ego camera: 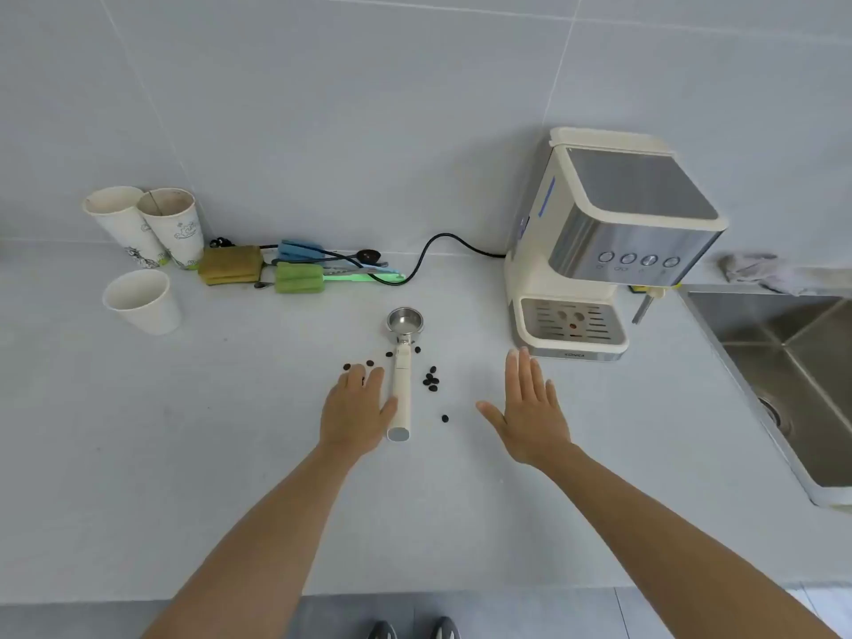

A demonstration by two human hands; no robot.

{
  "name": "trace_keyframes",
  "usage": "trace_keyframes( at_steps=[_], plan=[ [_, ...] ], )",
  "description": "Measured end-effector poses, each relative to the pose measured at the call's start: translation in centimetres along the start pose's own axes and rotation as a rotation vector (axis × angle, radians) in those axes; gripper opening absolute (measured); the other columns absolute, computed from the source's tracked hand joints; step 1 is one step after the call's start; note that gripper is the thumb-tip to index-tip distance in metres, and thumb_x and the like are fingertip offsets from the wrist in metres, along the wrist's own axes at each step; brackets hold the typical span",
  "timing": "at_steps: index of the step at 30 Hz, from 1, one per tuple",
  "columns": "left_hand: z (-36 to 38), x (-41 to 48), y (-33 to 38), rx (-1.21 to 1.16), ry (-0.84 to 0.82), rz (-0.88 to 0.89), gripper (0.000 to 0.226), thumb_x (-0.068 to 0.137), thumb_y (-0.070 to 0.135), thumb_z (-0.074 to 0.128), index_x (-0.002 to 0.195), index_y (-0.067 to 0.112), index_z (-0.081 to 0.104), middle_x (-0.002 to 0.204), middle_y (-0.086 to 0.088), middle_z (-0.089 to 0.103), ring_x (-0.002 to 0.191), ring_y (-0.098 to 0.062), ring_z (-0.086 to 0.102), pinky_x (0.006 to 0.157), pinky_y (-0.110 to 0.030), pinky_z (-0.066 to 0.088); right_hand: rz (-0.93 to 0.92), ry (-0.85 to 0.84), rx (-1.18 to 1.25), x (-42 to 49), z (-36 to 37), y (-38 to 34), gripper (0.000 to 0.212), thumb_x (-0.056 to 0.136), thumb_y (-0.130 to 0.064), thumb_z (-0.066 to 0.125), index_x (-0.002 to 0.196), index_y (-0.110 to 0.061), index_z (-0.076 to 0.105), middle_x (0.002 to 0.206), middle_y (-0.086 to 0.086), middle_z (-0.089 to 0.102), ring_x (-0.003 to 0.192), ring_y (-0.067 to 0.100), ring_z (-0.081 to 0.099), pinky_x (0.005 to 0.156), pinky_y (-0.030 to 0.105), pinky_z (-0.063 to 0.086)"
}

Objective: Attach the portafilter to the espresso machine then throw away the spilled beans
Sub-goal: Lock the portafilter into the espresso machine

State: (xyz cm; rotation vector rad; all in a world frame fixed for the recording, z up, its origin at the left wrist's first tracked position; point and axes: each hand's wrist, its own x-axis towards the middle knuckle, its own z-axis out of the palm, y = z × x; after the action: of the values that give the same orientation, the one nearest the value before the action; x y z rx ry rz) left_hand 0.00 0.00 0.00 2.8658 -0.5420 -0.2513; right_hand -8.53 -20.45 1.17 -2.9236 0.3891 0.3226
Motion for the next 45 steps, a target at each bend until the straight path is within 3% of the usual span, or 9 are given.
trace_keyframes(
  at_steps=[6, 11, 16, 19, 21, 23, 27, 32, 45],
  plan=[
    [1.7, 0.9, 1.8, -0.239, -0.193, -0.194, 0.046, 0.087, 0.031, 0.052, 0.121, 0.004, 0.037, 0.122, -0.013, 0.043, 0.106, -0.029, 0.050, 0.070, -0.034, 0.040, 0.056, -0.067, 0.050, -0.7, 2.0, 0.0, 0.089, 0.068, -0.066, -0.008, 0.134, -0.010, -0.030, 0.152, 0.011, -0.022, 0.140, 0.026, -0.015, 0.115, 0.040, 0.000],
    [3.1, 1.9, 2.6, -0.396, -0.213, -0.296, 0.049, 0.082, 0.028, 0.058, 0.119, 0.003, 0.037, 0.120, -0.015, 0.047, 0.101, -0.032, 0.056, 0.071, -0.037, 0.045, 0.043, -0.199, 0.049, -1.1, 4.4, -0.2, 0.089, 0.054, -0.067, -0.018, 0.122, -0.014, -0.036, 0.151, 0.010, -0.024, 0.140, 0.025, -0.017, 0.115, 0.039, -0.002],
    [3.2, 3.0, 3.3, -0.393, -0.228, -0.366, 0.048, 0.081, 0.023, 0.058, 0.119, 0.002, 0.037, 0.114, -0.016, 0.057, 0.090, -0.030, 0.058, 0.065, -0.034, 0.042, 0.046, -0.256, 0.047, -1.0, 6.0, 0.0, 0.078, 0.092, -0.057, 0.016, 0.139, -0.010, -0.026, 0.152, 0.009, -0.025, 0.140, 0.024, -0.018, 0.115, 0.038, -0.003],
    [3.0, 3.8, 3.3, -0.363, -0.273, -0.401, 0.044, 0.081, 0.021, 0.058, 0.117, 0.004, 0.040, 0.110, -0.014, 0.060, 0.080, -0.025, 0.050, 0.063, -0.032, 0.040, 0.031, -0.267, 0.042, -1.0, 6.8, 0.2, 0.083, 0.082, -0.066, 0.002, 0.134, -0.011, -0.031, 0.151, 0.007, -0.026, 0.140, 0.023, -0.019, 0.115, 0.038, -0.004],
    [3.0, 4.3, 3.2, -0.376, -0.293, -0.421, 0.043, 0.081, 0.022, 0.057, 0.117, 0.004, 0.042, 0.103, -0.012, 0.058, 0.080, -0.025, 0.050, 0.060, -0.030, 0.039, 0.012, -0.262, 0.050, -1.1, 7.4, 0.2, 0.096, 0.055, -0.077, -0.028, 0.126, -0.013, -0.035, 0.148, 0.004, -0.029, 0.139, 0.023, -0.020, 0.114, 0.038, -0.006],
    [2.9, 4.8, 3.2, -0.426, -0.295, -0.448, 0.042, 0.080, 0.020, 0.056, 0.116, 0.004, 0.043, 0.100, -0.011, 0.056, 0.081, -0.024, 0.050, 0.053, -0.026, 0.036, 0.012, -0.254, 0.064, -1.1, 8.0, 0.3, 0.107, 0.036, -0.073, -0.044, 0.125, -0.013, -0.035, 0.148, 0.005, -0.029, 0.138, 0.024, -0.022, 0.113, 0.038, -0.008],
    [2.4, 5.8, 2.8, -0.561, -0.266, -0.537, 0.039, 0.084, 0.009, 0.048, 0.122, 0.002, 0.040, 0.104, -0.013, 0.053, 0.083, -0.025, 0.049, 0.053, -0.028, 0.039, -0.004, -0.221, 0.064, -1.2, 8.6, 0.6, 0.107, 0.039, -0.071, -0.046, 0.127, -0.012, -0.032, 0.137, 0.002, -0.036, 0.138, 0.024, -0.023, 0.112, 0.038, -0.011],
    [1.8, 6.4, 1.6, -0.439, -0.246, -0.533, 0.039, 0.086, 0.011, 0.044, 0.124, 0.003, 0.039, 0.118, -0.016, 0.057, 0.103, -0.033, 0.058, 0.072, -0.034, 0.044, -0.023, -0.178, 0.033, -1.3, 8.9, 0.7, 0.103, 0.044, -0.069, -0.047, 0.129, -0.014, -0.029, 0.137, 0.004, -0.034, 0.129, 0.016, -0.030, 0.111, 0.038, -0.012],
    [-1.7, 7.2, -0.4, 0.022, -0.208, -0.169, 0.031, 0.084, 0.010, 0.051, 0.114, 0.005, 0.045, 0.109, -0.016, 0.061, 0.096, -0.034, 0.060, 0.069, -0.033, 0.041, -0.001, -0.201, 0.064, -1.4, 8.8, 0.8, 0.106, 0.043, -0.071, -0.046, 0.129, -0.012, -0.028, 0.137, 0.004, -0.034, 0.126, 0.021, -0.035, 0.105, 0.032, -0.025]
  ],
)
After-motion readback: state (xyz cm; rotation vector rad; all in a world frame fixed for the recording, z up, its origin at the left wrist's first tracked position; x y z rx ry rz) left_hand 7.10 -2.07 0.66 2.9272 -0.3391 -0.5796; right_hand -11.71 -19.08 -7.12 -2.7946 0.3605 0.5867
